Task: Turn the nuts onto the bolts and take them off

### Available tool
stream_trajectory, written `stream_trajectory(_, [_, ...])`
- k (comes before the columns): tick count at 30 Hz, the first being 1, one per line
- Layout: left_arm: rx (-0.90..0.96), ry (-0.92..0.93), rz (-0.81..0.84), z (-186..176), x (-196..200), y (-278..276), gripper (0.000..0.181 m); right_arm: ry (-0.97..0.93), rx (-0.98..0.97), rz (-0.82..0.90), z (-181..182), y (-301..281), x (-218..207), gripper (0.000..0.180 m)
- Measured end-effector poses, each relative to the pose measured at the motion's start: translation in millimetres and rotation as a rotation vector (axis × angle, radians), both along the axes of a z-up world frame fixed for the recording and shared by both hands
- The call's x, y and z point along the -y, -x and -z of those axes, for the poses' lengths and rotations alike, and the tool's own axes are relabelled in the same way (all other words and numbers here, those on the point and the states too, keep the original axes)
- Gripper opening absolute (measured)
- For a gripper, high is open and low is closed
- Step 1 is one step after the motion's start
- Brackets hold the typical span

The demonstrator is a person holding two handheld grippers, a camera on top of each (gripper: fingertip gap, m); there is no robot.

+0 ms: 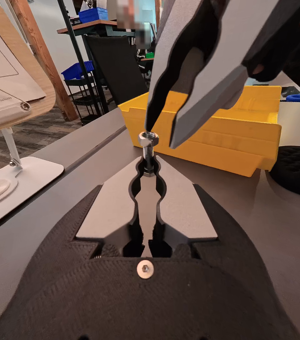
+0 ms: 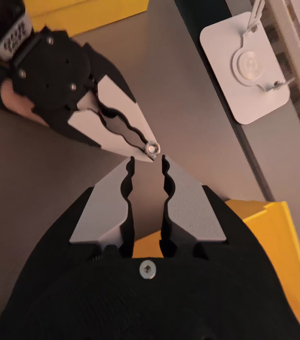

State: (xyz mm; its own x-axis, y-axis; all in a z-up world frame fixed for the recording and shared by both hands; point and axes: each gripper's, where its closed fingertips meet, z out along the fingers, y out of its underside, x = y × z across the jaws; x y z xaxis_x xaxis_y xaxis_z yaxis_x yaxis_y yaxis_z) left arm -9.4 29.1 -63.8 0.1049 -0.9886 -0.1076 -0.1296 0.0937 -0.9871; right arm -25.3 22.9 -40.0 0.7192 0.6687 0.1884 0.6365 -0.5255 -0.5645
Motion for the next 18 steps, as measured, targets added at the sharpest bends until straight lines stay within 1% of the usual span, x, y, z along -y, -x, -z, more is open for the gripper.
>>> stream_trajectory(1, [0.003, 0.000, 0.006, -0.7, 0.5, 0.0, 0.007, -0.030, 0.052, -0.046, -0.3, -5.7, 2.9, 0.032])
stream_trajectory(3, [0.006, -0.004, 0.026, -1.2, 3.1, -0.4, 0.007, -0.105, 0.160, -0.149, -0.6, -15.2, 7.8, 0.033])
stream_trajectory(5, [0.009, -0.013, 0.067, -1.7, 9.8, -1.8, 0.007, -0.158, 0.196, -0.216, -2.8, -17.2, 10.6, 0.033])
stream_trajectory(8, [0.011, -0.039, 0.133, -1.9, 22.7, -4.0, 0.007, -0.147, 0.117, -0.276, -4.3, -6.3, 17.3, 0.033])
stream_trajectory(15, [-0.009, -0.085, 0.246, 2.3, 47.9, -7.2, 0.007, -0.108, 0.123, -0.412, 7.7, -1.0, 37.2, 0.032])
stream_trajectory(18, [-0.017, -0.075, 0.318, 5.1, 59.8, -7.5, 0.007, -0.091, 0.117, -0.429, 9.0, 0.5, 42.4, 0.032])
